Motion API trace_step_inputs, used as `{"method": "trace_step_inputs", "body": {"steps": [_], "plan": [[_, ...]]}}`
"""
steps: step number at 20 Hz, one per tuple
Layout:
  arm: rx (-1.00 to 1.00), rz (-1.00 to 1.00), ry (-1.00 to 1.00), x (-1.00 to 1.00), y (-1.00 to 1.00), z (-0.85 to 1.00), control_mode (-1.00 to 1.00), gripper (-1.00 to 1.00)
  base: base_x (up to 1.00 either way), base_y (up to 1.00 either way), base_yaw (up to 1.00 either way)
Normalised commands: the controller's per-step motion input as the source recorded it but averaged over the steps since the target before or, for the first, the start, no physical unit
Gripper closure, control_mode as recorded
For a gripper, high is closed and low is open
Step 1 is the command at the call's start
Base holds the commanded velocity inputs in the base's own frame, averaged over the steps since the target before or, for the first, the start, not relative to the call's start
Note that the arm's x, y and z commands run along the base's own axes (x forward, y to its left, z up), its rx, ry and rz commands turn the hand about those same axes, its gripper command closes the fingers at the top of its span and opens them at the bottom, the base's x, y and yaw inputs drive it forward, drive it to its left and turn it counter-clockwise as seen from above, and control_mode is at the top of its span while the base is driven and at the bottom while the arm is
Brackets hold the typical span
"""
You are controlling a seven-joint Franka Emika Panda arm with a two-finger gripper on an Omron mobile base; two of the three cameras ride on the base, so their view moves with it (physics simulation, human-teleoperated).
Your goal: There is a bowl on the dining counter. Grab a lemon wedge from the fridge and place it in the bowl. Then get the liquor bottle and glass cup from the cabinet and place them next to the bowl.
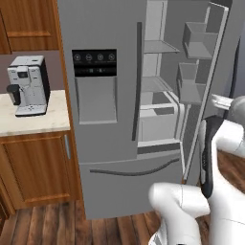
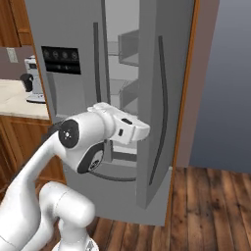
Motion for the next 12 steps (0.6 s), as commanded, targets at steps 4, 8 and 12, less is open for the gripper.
{"method": "trace_step_inputs", "body": {"steps": [4,8,12], "plan": [[0.0,0.06,0.0,-1.0,1.0,0.31,-1.0,-1.0,0.0,0.0,0.0],[0.0,0.07,0.03,-0.9,1.0,0.36,-1.0,-1.0,0.0,0.0,0.0],[0.0,0.08,0.21,-0.19,1.0,0.32,-1.0,-1.0,0.0,0.0,0.0]]}}
